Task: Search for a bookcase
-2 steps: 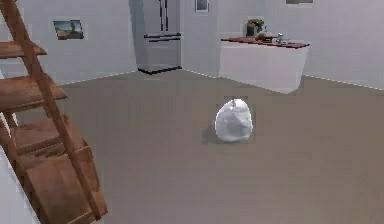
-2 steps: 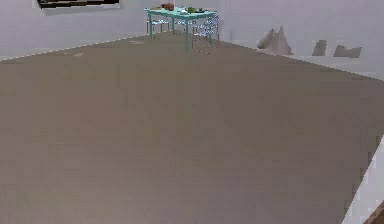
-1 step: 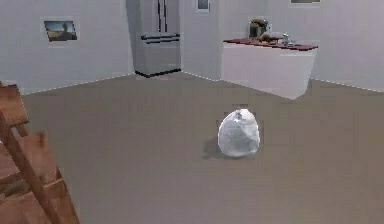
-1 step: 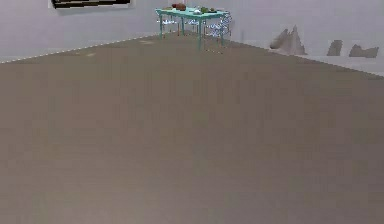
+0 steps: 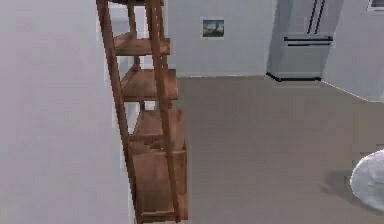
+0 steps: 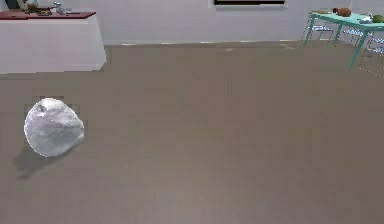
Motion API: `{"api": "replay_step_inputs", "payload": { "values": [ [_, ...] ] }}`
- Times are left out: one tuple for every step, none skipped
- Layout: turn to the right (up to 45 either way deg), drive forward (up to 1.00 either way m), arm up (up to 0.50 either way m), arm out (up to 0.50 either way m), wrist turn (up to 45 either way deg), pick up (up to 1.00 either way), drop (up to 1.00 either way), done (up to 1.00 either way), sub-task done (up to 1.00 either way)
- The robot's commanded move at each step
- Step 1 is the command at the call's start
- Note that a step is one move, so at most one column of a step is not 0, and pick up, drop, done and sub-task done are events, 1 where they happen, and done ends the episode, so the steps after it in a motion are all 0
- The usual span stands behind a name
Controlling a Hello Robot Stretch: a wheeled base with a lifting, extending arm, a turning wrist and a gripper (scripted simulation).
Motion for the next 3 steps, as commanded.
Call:
{"api": "replay_step_inputs", "payload": {
  "values": [
    [0.0,0.3,0.0,0.0,0.0,0.0,0.0,0.0,0.0],
    [-12.0,0.0,0.0,0.0,0.0,0.0,0.0,0.0,0.0],
    [0.0,0.0,0.0,0.0,0.0,0.0,0.0,1.0,0.0]
  ]
}}
